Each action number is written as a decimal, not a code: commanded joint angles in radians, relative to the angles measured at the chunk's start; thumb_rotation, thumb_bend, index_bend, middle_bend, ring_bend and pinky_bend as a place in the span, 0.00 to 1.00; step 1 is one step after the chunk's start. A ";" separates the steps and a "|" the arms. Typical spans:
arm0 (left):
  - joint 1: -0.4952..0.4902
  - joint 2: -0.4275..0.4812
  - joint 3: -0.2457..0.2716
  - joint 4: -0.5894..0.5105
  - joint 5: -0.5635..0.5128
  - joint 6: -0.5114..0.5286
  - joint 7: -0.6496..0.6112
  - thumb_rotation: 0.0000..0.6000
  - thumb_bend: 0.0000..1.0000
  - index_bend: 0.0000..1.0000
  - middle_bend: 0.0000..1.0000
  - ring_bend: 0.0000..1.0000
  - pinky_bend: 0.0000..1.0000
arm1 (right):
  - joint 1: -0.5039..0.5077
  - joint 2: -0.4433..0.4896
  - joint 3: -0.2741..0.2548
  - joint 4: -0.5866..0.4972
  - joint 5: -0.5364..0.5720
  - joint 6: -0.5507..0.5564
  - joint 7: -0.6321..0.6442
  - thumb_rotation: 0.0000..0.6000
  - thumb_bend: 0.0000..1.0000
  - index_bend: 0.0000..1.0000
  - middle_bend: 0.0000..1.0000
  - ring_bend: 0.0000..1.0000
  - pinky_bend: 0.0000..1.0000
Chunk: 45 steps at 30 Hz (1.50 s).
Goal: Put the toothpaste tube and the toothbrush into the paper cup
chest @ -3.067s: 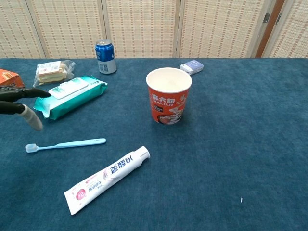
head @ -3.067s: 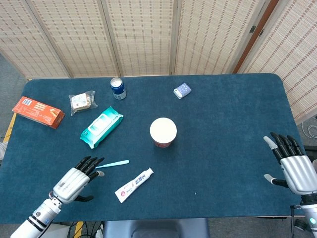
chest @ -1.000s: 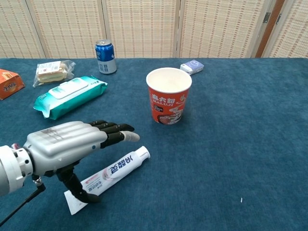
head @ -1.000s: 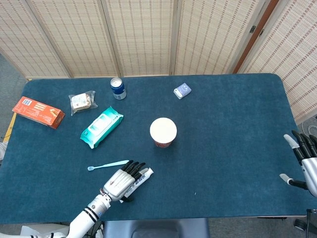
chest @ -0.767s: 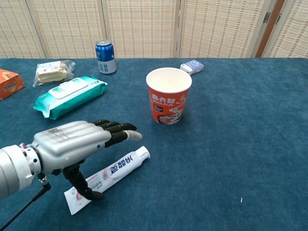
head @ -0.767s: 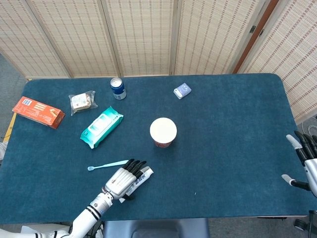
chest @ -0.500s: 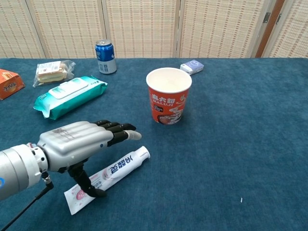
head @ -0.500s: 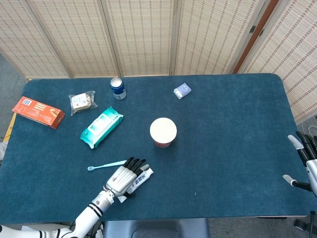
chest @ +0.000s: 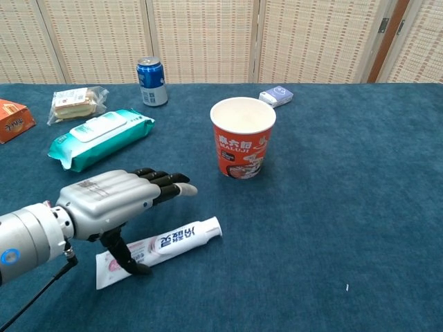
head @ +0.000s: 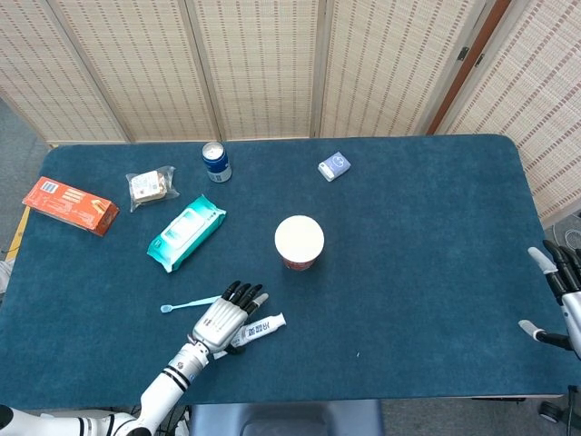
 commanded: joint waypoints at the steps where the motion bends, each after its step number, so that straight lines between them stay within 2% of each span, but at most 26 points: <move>1: -0.002 0.000 -0.002 0.009 -0.003 0.006 0.004 1.00 0.00 0.00 0.00 0.00 0.00 | 0.001 -0.001 0.000 0.000 0.000 -0.002 -0.001 1.00 0.00 0.07 0.00 0.00 0.05; 10: -0.014 -0.007 -0.018 0.057 -0.005 0.028 0.009 1.00 0.00 0.00 0.00 0.00 0.00 | 0.004 -0.005 0.001 0.002 0.000 -0.008 -0.003 1.00 0.00 0.07 0.00 0.00 0.05; 14: -0.014 0.008 -0.011 0.034 -0.005 0.023 -0.002 1.00 0.00 0.01 0.00 0.00 0.00 | 0.003 -0.004 0.002 0.001 0.000 -0.006 -0.003 1.00 0.00 0.07 0.00 0.00 0.05; 15: -0.014 0.013 -0.009 0.023 -0.003 0.022 -0.006 1.00 0.00 0.04 0.00 0.00 0.00 | 0.002 -0.004 0.002 0.001 0.000 -0.004 -0.003 1.00 0.00 0.07 0.00 0.00 0.05; 17: -0.016 0.026 -0.001 0.001 -0.001 0.016 -0.003 1.00 0.00 0.18 0.00 0.00 0.00 | 0.001 -0.003 0.002 0.001 0.000 -0.002 -0.002 1.00 0.00 0.07 0.00 0.00 0.05; 19: -0.020 0.037 0.004 -0.028 -0.006 0.008 0.005 1.00 0.00 0.26 0.00 0.00 0.00 | -0.002 -0.002 0.002 0.002 0.001 0.001 -0.002 1.00 0.00 0.07 0.00 0.00 0.05; 26: -0.047 0.055 -0.009 -0.103 -0.074 -0.038 0.002 1.00 0.00 0.38 0.00 0.00 0.00 | -0.014 0.003 0.001 0.007 0.005 0.015 0.009 1.00 0.00 0.07 0.00 0.00 0.05; 45: -0.127 0.022 -0.027 -0.092 -0.179 -0.070 0.026 1.00 0.01 0.38 0.00 0.00 0.00 | -0.041 0.012 0.004 0.033 0.001 0.059 0.056 1.00 0.00 0.07 0.00 0.00 0.05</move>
